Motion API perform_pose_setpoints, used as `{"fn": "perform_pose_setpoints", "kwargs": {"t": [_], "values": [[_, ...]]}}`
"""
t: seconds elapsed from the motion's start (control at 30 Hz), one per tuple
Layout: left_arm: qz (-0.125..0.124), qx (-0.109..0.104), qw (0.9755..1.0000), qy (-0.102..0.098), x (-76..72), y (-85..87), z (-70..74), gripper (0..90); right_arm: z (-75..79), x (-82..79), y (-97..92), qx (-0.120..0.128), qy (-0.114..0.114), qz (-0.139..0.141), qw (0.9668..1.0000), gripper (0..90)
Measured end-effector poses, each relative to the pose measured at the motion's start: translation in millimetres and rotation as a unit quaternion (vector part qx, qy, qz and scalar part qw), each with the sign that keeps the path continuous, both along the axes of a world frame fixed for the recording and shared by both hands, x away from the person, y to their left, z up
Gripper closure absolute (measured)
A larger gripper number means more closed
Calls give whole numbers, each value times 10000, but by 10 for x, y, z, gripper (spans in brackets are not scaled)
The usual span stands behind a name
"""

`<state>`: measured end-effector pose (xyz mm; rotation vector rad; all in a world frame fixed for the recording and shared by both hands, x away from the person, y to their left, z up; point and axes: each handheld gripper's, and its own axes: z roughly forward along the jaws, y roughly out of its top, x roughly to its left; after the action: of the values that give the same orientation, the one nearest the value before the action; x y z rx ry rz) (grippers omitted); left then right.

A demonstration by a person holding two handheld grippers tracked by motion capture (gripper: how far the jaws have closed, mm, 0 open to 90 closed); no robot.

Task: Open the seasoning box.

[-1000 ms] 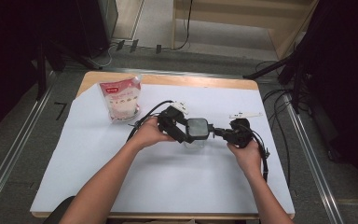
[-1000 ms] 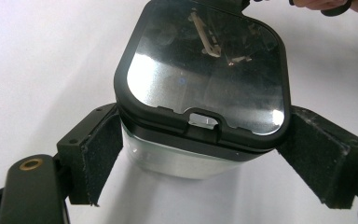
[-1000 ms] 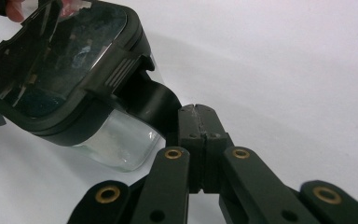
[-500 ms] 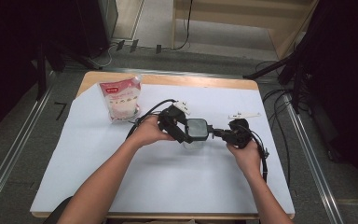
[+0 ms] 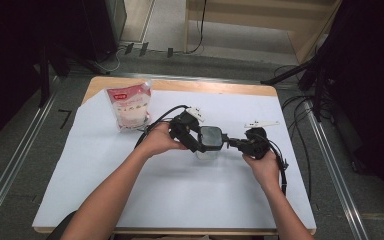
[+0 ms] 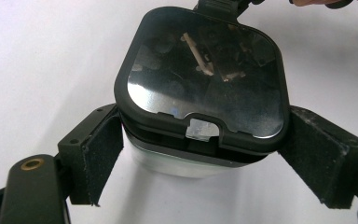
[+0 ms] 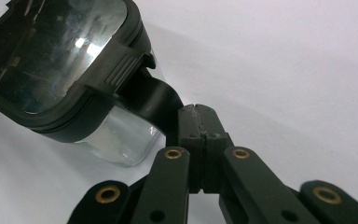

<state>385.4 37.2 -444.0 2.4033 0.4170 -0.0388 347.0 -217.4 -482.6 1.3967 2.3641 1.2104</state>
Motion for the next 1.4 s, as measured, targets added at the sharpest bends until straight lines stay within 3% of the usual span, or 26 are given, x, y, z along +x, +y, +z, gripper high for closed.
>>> {"fn": "perform_pose_setpoints", "kwargs": {"t": [0.5,0.67,0.7,0.73,0.87,1.07,1.23,1.4], "values": [[36,82,9999,-90,-14,-15,85,167,-7,-2,7,-10,-3,55,10000,900],[68,-172,9996,-196,-36,5,162,170,0,-11,18,-11,11,58,10000,900],[-16,-334,9994,-43,-30,15,182,223,-1,-12,20,-20,1,74,10000,900],[-64,-395,9992,-12,-32,14,205,304,-1,-13,23,-13,9,75,10000,900],[-117,-377,9991,-132,-63,-45,282,321,-3,-20,40,-39,5,101,9999,900],[-226,-364,9991,-43,-75,-84,362,437,-7,-17,29,-22,15,116,9999,900],[-285,-313,9990,-126,-94,-147,417,467,-10,-18,30,-17,14,115,9999,900],[-328,-298,9990,-74,-105,-204,441,518,-12,-19,28,-19,-9,129,9999,900]]}}
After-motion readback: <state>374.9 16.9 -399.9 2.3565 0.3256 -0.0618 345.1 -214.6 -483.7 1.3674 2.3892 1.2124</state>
